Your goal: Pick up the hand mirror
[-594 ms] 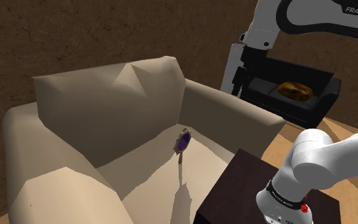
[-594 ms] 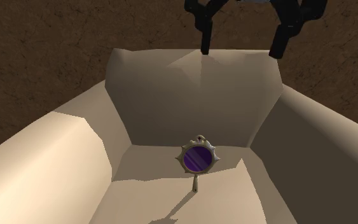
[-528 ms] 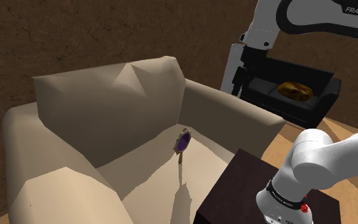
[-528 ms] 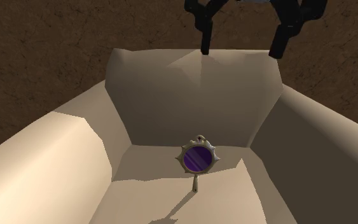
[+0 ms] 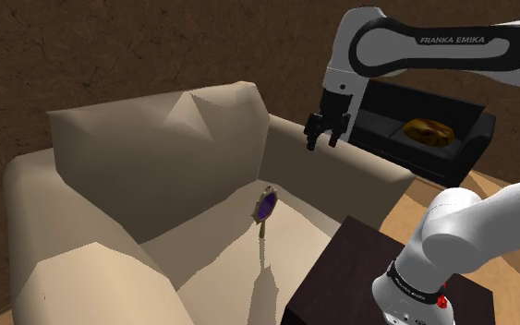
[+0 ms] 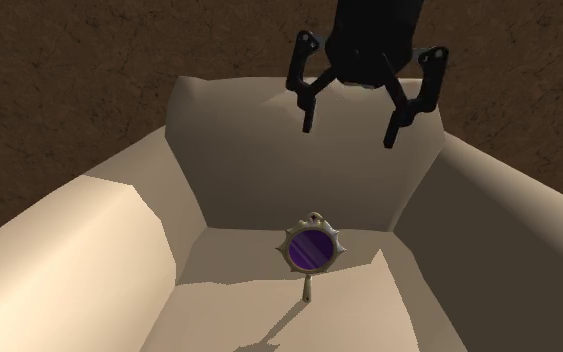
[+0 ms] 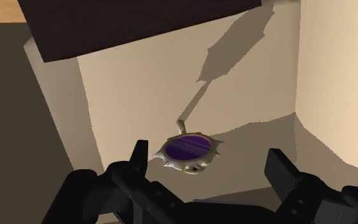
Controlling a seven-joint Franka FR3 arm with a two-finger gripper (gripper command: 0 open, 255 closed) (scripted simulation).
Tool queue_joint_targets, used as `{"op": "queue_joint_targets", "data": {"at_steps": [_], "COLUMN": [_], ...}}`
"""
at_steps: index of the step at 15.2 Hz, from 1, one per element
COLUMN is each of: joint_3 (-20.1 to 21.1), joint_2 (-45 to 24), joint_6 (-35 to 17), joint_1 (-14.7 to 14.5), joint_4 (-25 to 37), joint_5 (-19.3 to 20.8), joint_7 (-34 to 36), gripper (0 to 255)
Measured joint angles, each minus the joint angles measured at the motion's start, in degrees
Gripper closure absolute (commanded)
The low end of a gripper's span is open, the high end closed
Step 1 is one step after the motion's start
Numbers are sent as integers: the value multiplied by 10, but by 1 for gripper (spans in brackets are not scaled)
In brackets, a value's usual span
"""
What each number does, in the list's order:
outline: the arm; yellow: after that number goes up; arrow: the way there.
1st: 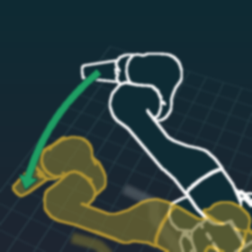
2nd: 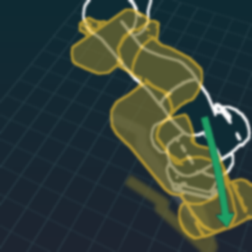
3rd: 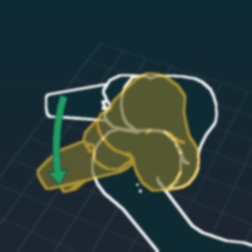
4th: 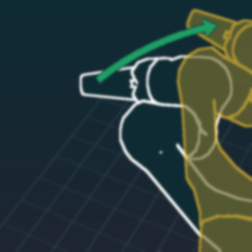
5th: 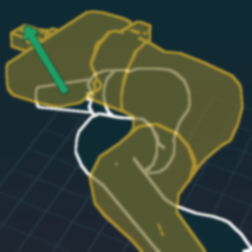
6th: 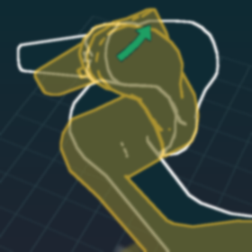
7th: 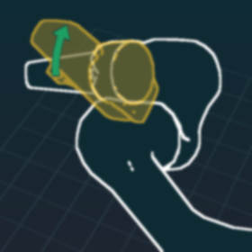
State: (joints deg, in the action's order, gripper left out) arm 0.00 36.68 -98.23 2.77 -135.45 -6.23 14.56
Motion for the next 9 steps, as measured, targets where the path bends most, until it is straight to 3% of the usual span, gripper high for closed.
{"op": "queue_joint_targets", "data": {"at_steps": [9], "joint_3": [1], "joint_2": [-157], "joint_6": [-149], "joint_1": [36], "joint_4": [-18], "joint_5": [-55], "joint_7": [122], "gripper": [0]}}
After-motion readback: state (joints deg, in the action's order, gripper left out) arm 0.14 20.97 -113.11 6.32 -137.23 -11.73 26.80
